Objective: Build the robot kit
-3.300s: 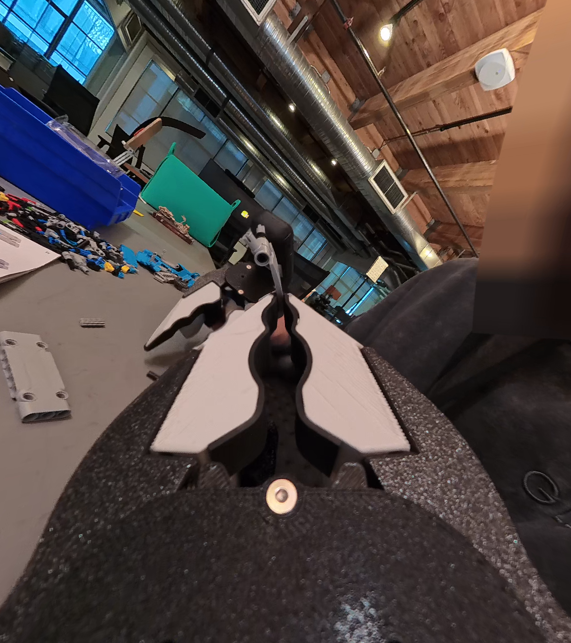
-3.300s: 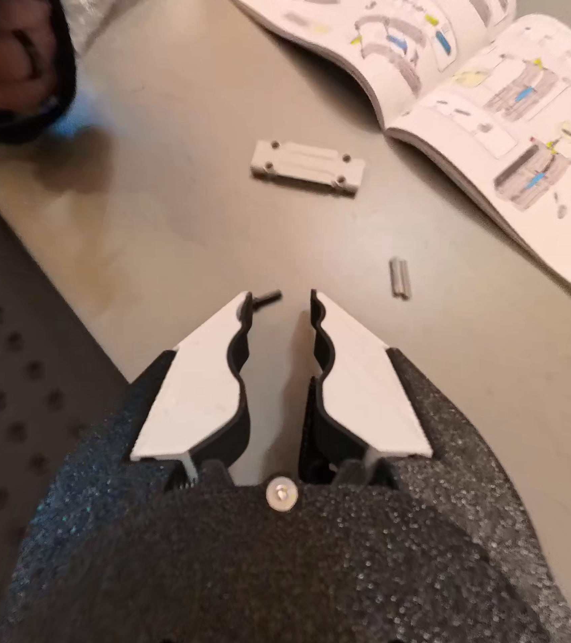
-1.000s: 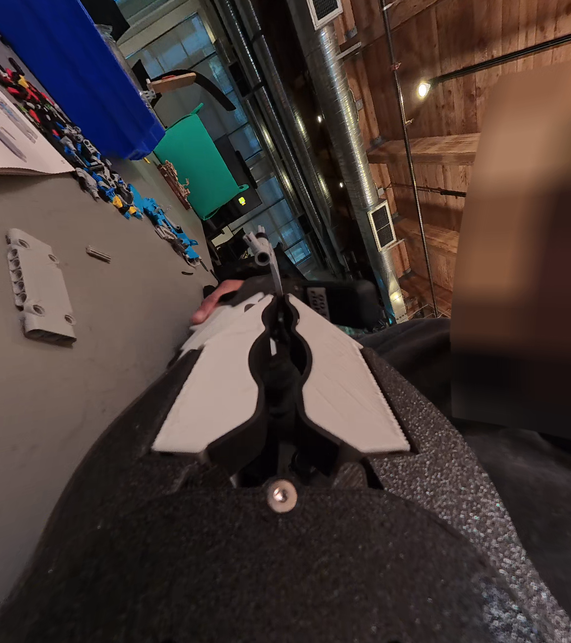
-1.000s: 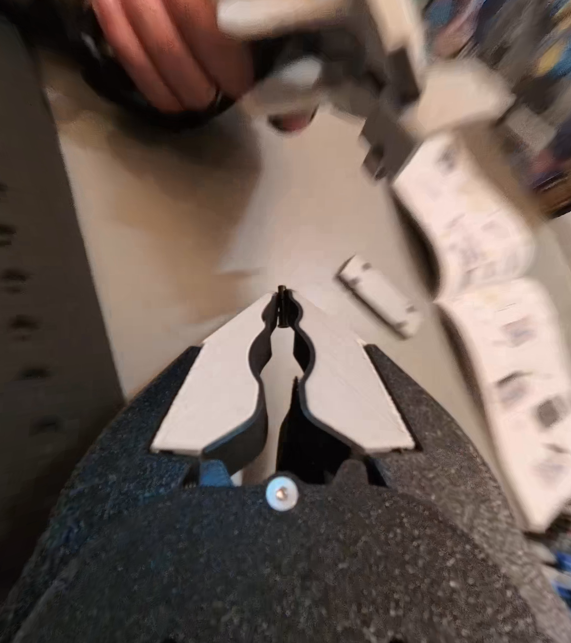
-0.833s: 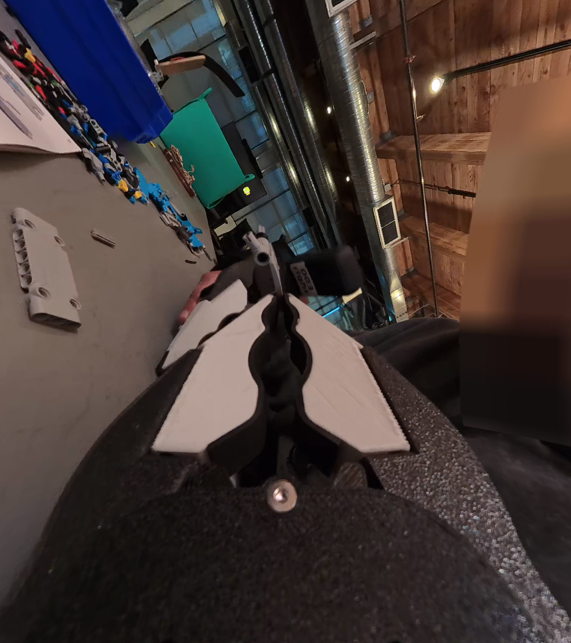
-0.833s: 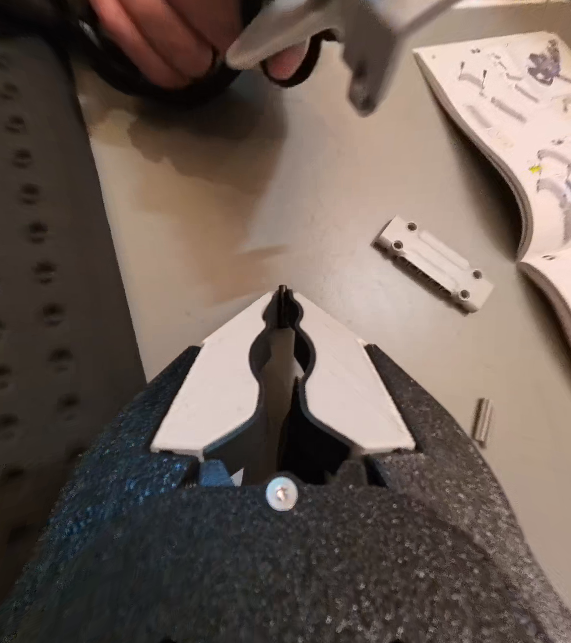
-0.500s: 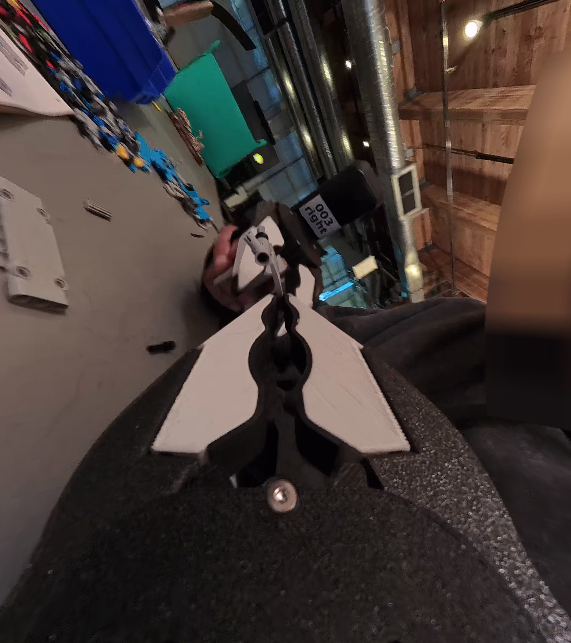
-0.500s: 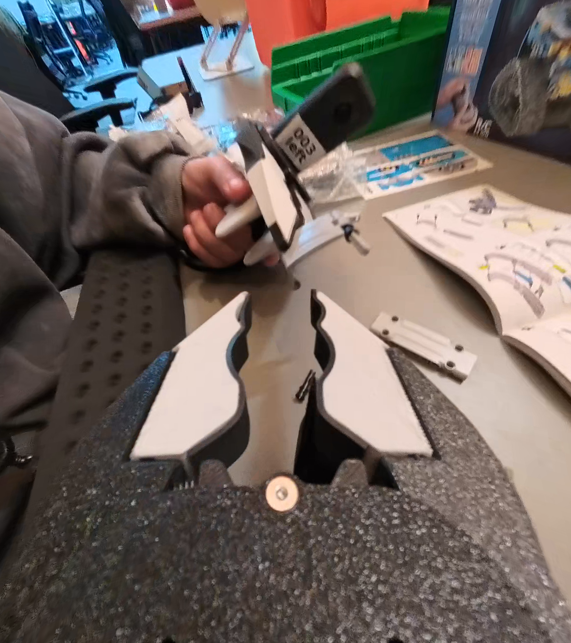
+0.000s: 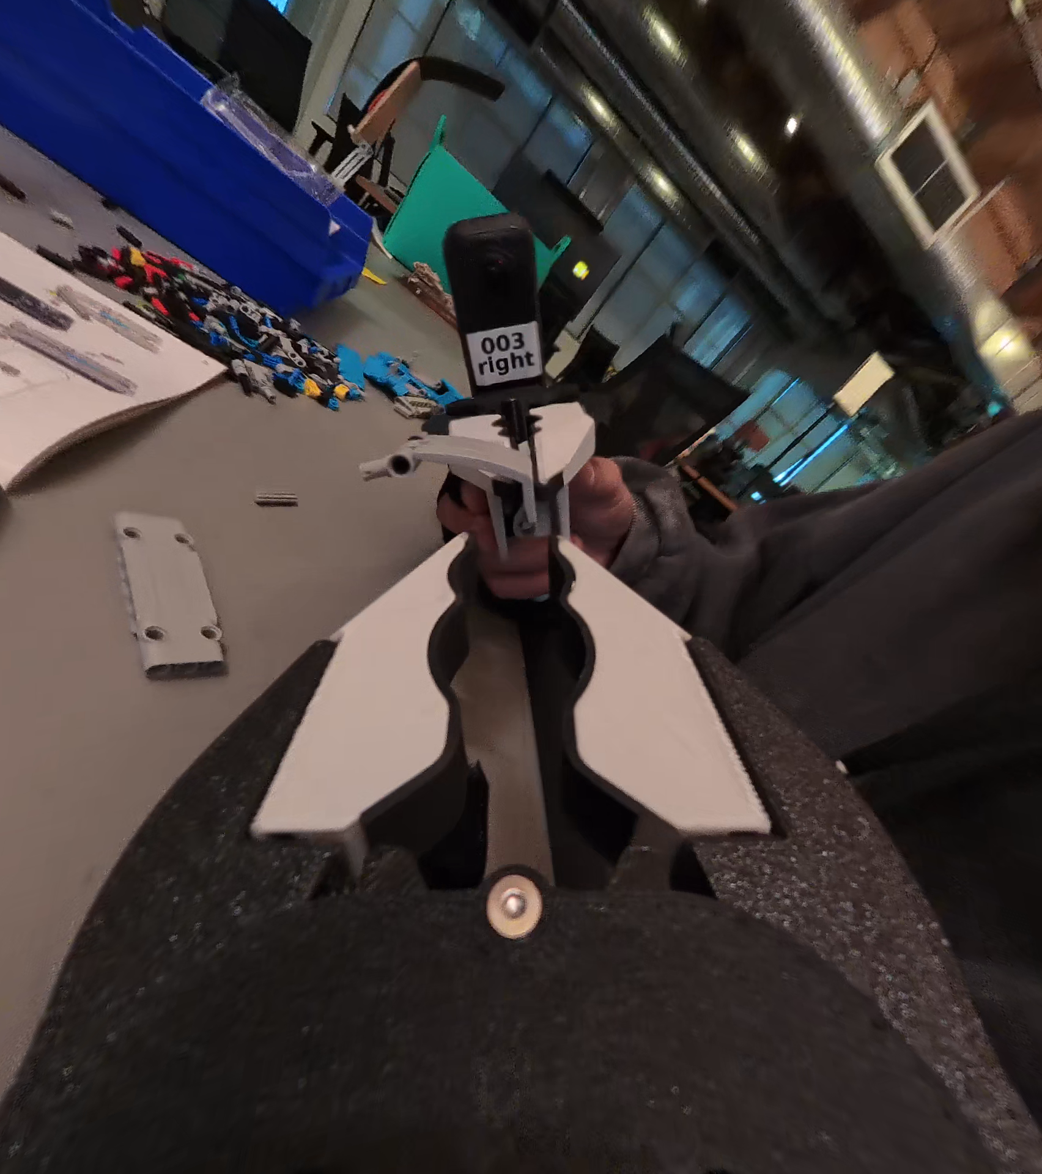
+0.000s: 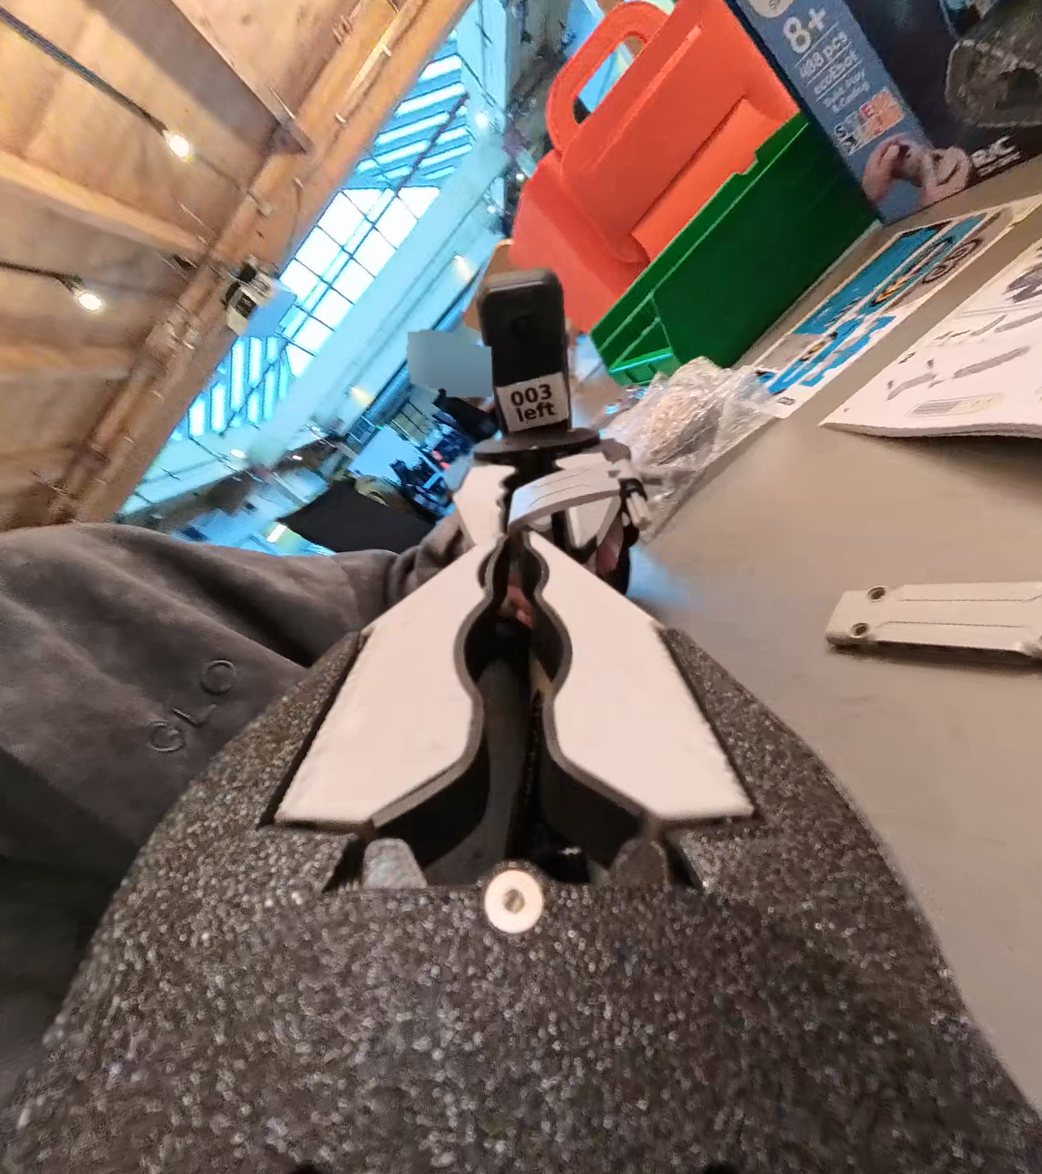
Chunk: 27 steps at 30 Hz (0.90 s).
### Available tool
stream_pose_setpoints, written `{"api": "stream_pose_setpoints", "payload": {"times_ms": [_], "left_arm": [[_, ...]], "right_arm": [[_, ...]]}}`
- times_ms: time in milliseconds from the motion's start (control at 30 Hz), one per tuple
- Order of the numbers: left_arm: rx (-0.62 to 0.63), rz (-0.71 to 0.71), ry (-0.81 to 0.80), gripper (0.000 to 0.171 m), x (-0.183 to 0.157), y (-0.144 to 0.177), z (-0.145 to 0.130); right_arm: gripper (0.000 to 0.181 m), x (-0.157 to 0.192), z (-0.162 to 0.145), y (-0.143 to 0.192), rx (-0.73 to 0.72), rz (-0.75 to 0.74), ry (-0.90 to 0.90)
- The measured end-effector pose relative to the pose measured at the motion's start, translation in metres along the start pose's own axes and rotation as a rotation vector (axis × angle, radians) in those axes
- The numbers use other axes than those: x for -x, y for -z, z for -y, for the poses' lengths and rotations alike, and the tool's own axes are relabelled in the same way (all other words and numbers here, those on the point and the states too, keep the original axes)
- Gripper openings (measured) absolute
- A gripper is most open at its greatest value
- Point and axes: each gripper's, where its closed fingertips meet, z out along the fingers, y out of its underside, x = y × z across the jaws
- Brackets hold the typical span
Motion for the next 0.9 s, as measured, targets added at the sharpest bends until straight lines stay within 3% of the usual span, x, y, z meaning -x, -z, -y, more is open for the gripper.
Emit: {"api": "stream_pose_setpoints", "payload": {"times_ms": [200,400,467,567,667,767,900], "left_arm": [[0.008,-0.005,-0.020,0.006,-0.002,-0.002,-0.002],[-0.009,0.012,-0.009,0.005,0.003,0.002,0.002],[-0.034,0.080,-0.025,0.006,0.013,0.010,0.009],[-0.026,0.236,-0.082,0.006,0.034,0.023,0.013],[0.018,0.281,-0.111,0.006,0.039,0.021,0.007],[0.051,0.256,-0.120,0.006,0.033,0.015,0.000],[0.059,0.241,-0.142,0.006,0.028,0.012,-0.002]], "right_arm": [[0.001,-0.003,-0.006,-0.003,0.024,0.002,-0.023],[0.007,-0.007,-0.004,-0.001,0.027,-0.043,0.017],[0.028,-0.022,-0.010,0.009,0.104,-0.199,0.106],[0.029,-0.041,-0.051,0.023,0.400,-0.459,0.339],[0.031,-0.058,-0.073,0.032,0.572,-0.668,0.443],[0.030,-0.066,-0.084,0.032,0.623,-0.753,0.412],[0.013,-0.070,-0.083,0.029,0.595,-0.853,0.442]]}}
